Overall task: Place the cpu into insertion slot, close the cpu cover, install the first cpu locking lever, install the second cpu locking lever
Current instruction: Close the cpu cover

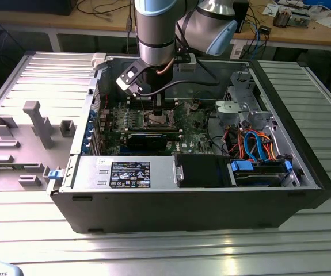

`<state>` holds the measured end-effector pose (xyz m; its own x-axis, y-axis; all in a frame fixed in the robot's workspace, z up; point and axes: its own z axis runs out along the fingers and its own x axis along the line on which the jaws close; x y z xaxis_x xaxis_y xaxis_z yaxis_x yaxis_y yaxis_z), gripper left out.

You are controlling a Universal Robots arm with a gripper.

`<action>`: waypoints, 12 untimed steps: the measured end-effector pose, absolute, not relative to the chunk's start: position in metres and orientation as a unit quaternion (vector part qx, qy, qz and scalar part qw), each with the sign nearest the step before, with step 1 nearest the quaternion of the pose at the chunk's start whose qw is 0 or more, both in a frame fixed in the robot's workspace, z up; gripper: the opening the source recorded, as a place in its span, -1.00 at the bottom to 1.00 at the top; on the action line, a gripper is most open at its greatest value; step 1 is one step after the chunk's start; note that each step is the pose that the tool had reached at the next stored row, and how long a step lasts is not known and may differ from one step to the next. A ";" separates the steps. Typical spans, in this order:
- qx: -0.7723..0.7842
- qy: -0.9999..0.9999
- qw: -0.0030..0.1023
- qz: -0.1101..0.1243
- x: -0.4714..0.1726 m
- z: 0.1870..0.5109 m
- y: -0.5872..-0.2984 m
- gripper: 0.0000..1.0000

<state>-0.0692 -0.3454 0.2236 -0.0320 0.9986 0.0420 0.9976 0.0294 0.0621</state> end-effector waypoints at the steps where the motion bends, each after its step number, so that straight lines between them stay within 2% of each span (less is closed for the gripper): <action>1: 0.696 0.717 0.007 0.037 -0.069 0.224 -0.345 -0.79; 12: 0.696 0.717 -0.001 0.030 -0.066 0.224 -0.345 -0.79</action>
<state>-0.0655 -0.3454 0.2236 -0.0311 0.9986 0.0427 0.9987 0.0293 0.0424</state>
